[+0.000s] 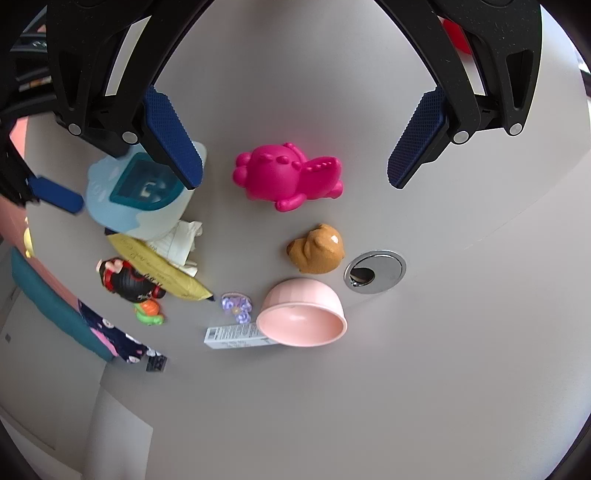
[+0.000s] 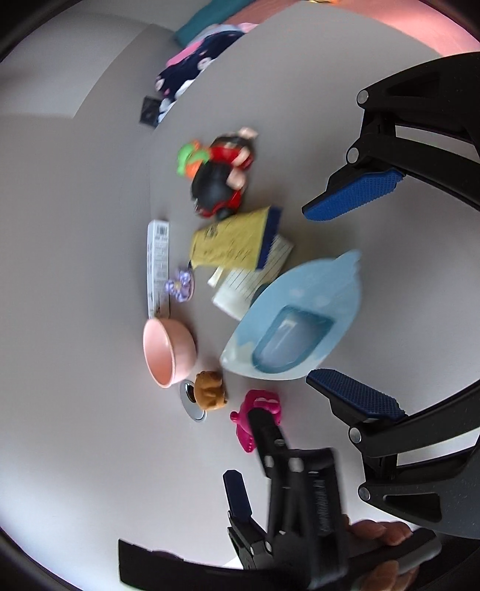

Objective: Collect trash
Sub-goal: 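Return to desk and grasp the light blue container with the right tool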

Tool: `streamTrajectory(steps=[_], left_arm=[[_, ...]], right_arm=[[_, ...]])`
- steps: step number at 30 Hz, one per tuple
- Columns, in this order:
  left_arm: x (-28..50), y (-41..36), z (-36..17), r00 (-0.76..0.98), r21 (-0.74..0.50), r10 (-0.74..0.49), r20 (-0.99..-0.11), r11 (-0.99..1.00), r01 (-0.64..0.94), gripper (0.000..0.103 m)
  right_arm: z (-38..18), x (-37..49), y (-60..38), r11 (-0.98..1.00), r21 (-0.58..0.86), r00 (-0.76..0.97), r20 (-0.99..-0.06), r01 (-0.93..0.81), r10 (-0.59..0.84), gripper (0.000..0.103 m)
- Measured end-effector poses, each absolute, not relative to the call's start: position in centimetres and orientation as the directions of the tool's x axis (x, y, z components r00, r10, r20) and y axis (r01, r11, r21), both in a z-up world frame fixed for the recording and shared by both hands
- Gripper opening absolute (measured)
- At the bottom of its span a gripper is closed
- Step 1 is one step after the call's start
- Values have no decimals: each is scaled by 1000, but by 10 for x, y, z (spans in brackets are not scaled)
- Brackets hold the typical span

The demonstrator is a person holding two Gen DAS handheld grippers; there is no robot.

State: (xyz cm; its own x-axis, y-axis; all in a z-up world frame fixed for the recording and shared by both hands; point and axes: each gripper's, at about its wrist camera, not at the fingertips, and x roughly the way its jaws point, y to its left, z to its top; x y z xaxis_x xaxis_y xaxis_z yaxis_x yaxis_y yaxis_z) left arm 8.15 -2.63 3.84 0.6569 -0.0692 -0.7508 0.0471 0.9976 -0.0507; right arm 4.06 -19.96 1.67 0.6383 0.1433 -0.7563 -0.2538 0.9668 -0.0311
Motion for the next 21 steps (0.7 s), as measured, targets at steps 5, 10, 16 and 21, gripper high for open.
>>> streamTrajectory(steps=[5,10,16,21], left_arm=[[90,-11,29,640,-87,-81,-764,996,22,97],[95,-9,23,630,-95,-94,-771,995,32,97],[97,-17,20,630,-97,-113,-768,993,61,97],[100,-30,12,613,-62,-107,-783,994,93,93]], right_arm=[[5,62,-184,959,-70,630,-767,-273,123,83],[-7,74,-175,951,-56,593,-793,-304,143,63],[0,63,-178,957,-16,602,-780,-291,170,48],[9,48,-196,971,24,621,-765,-236,170,43]])
